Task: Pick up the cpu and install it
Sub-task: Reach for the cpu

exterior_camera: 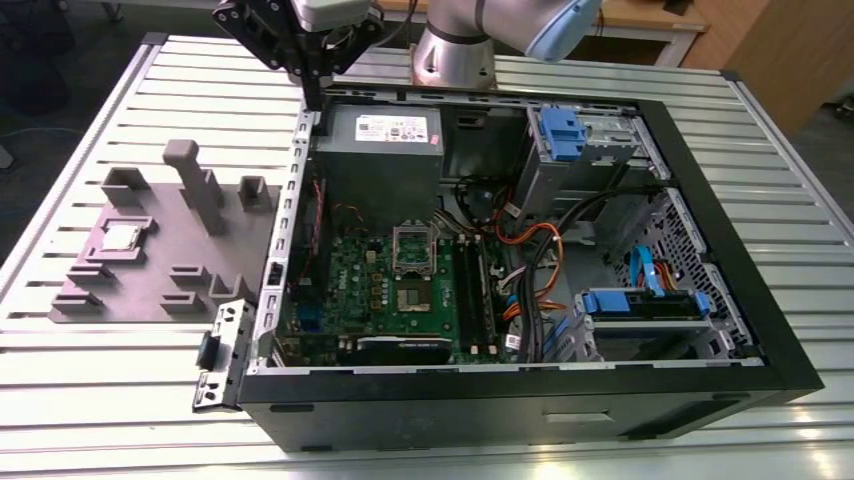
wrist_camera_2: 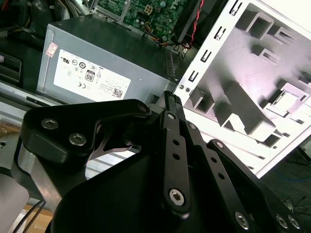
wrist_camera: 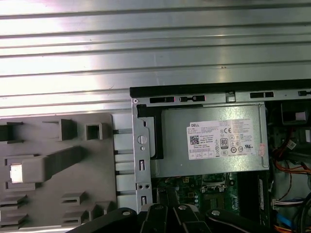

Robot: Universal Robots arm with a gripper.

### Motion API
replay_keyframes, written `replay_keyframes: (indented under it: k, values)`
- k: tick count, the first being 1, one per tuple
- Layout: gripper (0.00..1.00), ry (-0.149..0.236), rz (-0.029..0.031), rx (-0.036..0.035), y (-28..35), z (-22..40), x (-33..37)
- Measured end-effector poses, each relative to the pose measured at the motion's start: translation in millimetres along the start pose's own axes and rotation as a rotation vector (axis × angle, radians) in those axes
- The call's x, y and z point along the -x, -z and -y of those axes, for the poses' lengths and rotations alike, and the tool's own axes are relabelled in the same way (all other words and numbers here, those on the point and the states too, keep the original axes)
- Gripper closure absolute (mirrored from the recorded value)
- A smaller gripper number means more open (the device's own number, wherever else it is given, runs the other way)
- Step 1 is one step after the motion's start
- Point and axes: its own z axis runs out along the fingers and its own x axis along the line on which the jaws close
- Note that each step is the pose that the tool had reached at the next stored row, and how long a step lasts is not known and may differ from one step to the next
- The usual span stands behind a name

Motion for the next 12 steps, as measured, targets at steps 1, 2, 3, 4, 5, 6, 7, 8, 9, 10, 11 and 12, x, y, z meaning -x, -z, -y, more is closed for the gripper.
replay_keyframes:
  k: [1, 2, 3, 4, 5, 6, 7, 8, 9, 10, 11, 12]
  values:
    - [0.89, 0.0, 0.0, 0.0, 0.0, 0.0, -0.3]
    - [0.89, 0.0, 0.0, -0.0001, 0.0, 0.0, -0.6]
    - [0.89, 0.0, 0.0, 0.0, 0.0, 0.1, -0.9]
    - [0.89, 0.0, -0.0001, -0.0001, 0.1, 0.1, -1.2]
    - [0.89, 0.0, 0.0, 0.0, 0.0, 0.1, -1.5]
    - [0.89, 0.0, 0.0, 0.0, 0.0, 0.1, -1.8]
    - [0.89, 0.0, 0.0, 0.0, 0.0, 0.2, -2.1]
    - [0.89, 0.0, 0.0, 0.0, 0.0, 0.2, -2.4]
    - [0.89, 0.0, -0.0001, 0.0, 0.0, 0.2, -2.7]
    - [0.89, 0.0, -0.0001, -0.0001, 0.0, 0.2, -2.9]
    - [0.89, 0.0, -0.0001, -0.0001, 0.0, 0.2, -3.1]
    - [0.89, 0.0, 0.0, -0.0001, 0.0, 0.2, -3.2]
